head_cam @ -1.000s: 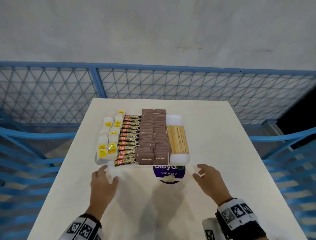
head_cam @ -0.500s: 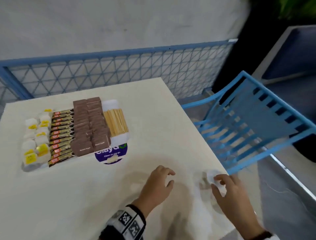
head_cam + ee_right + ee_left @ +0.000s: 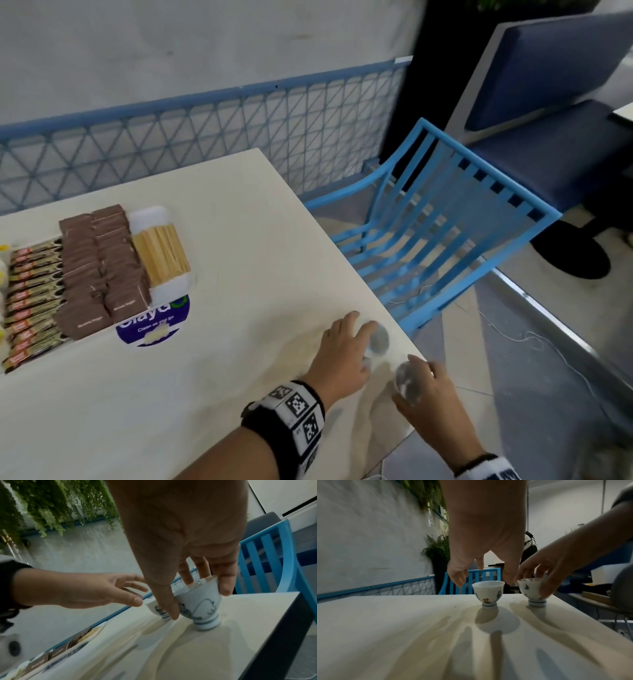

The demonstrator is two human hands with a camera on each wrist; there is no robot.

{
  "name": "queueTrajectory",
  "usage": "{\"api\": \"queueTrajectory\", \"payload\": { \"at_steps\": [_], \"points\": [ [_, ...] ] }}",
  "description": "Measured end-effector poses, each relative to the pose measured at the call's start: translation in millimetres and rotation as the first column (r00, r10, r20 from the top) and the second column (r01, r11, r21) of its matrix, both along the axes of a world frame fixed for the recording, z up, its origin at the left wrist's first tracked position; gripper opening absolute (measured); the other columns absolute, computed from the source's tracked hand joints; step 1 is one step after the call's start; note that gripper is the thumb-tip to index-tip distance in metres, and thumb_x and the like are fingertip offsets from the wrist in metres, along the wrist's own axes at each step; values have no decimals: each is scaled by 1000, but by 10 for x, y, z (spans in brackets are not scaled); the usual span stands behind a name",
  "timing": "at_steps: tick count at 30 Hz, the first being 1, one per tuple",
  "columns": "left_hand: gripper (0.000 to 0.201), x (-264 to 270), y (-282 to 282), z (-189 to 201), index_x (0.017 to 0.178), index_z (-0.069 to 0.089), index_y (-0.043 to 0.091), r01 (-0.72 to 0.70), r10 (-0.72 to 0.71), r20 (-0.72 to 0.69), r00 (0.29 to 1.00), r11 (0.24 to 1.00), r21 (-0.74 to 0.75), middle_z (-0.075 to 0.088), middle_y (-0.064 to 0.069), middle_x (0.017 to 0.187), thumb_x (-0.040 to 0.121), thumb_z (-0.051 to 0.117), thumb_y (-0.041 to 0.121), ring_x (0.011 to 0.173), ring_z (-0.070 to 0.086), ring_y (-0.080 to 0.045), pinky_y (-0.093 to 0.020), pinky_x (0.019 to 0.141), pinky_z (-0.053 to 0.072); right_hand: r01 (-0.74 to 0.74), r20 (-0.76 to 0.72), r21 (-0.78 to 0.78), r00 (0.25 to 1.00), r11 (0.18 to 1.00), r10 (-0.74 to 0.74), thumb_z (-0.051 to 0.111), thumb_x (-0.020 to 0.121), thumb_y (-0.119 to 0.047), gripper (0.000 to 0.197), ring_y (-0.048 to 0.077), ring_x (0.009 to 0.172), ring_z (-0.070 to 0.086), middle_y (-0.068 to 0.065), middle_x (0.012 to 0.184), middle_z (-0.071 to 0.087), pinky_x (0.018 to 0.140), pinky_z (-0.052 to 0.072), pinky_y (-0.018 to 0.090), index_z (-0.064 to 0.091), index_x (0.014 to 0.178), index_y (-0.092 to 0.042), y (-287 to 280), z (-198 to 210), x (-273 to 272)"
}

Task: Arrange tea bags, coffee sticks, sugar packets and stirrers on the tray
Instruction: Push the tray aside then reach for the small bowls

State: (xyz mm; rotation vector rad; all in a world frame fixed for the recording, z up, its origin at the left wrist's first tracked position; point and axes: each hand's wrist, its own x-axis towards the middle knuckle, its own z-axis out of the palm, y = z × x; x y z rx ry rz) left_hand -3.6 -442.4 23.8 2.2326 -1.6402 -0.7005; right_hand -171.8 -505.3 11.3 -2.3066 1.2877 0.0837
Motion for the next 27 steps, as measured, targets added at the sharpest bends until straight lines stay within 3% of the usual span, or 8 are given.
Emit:
{"api": "queueTrajectory", "payload": {
  "at_steps": [5,10,15,18,22,27],
  "points": [
    [76,-79,-268,-96,149,12,21,54,-66,91,994,991,125,5,-13,157,89,56,32,143,8,-32,-43,115,13,-49,-74,66,996,997,54,74,73,-42,79,11,113,49,-4,134,41,94,45,21,32,139,-28,-92,86,-135],
    [70,-95,-355,-155,148,18,18,20,-27,45,999,989,149,27,-13,146,90,57,24,129,35,-32,-40,107,31,-81,-107,101,990,992,92,74,71,-45,85,10,120,45,-6,139,39,102,39,21,27,141,-29,-265,129,-145],
    [71,48,-288,-118,146,25,23,-115,126,-121,985,989,89,31,-6,140,86,62,24,124,41,-26,-34,103,38,-161,-107,87,980,983,170,69,75,-49,83,11,127,41,-8,146,31,106,34,20,22,140,-28,-547,299,143],
    [70,276,-137,-57,143,30,27,-258,261,-194,946,965,44,31,-2,132,83,66,26,117,48,-23,-33,99,43,-258,-66,76,962,963,263,68,77,-48,69,8,117,43,-8,140,35,101,38,17,30,132,-29,-686,400,441],
    [71,723,125,20,143,31,27,-415,408,-198,891,910,6,29,-1,127,82,67,29,114,51,-21,-26,97,42,-387,24,22,922,922,387,73,75,-43,73,6,101,43,-2,133,40,86,38,13,36,135,-23,-816,506,1007],
    [81,1387,477,24,148,19,23,-591,577,-175,798,806,-38,32,0,137,82,67,32,124,43,-16,-21,99,35,-518,120,-18,848,855,516,72,76,-41,74,13,105,49,0,129,41,81,33,13,36,138,-23,-851,646,1994]
  ]
}}
